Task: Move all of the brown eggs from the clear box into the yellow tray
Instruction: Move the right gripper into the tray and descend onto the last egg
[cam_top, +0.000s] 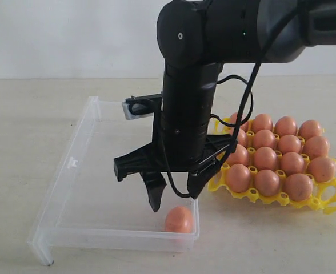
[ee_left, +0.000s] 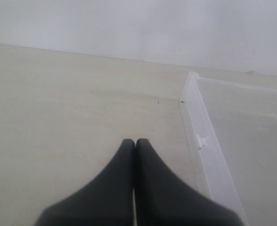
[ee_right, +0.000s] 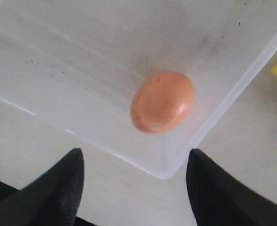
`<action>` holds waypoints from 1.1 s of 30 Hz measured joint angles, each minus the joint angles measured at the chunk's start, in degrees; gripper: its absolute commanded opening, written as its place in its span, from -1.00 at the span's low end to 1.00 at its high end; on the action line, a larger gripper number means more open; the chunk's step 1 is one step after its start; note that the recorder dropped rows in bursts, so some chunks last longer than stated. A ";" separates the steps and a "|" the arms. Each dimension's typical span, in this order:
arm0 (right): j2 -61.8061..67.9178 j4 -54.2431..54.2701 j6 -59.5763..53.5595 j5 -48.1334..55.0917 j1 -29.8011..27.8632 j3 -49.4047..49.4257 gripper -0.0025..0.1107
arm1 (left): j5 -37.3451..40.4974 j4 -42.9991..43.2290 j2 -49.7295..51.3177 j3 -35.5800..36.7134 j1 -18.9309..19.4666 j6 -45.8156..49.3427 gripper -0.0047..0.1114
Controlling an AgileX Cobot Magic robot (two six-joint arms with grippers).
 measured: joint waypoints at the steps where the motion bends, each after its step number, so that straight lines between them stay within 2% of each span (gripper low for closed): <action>1: 0.00 0.12 0.34 0.00 0.00 0.34 0.11 | 0.00 0.00 0.00 0.00 0.00 0.00 -0.99; 5: 0.00 -1.39 1.86 -0.16 0.00 1.17 0.11 | 0.00 0.00 0.00 0.00 0.00 0.00 -0.99; 16: 1.83 1.70 3.15 -8.54 0.00 1.17 0.11 | 0.00 0.00 0.00 0.00 0.00 0.00 -0.99; 22: 3.83 1.59 6.73 -8.95 0.00 1.17 0.11 | 0.00 0.00 0.00 0.00 0.00 0.00 -0.99; 33: 3.99 -3.48 12.35 -11.80 0.00 1.17 0.11 | 0.00 0.00 0.00 0.00 0.00 0.00 -0.99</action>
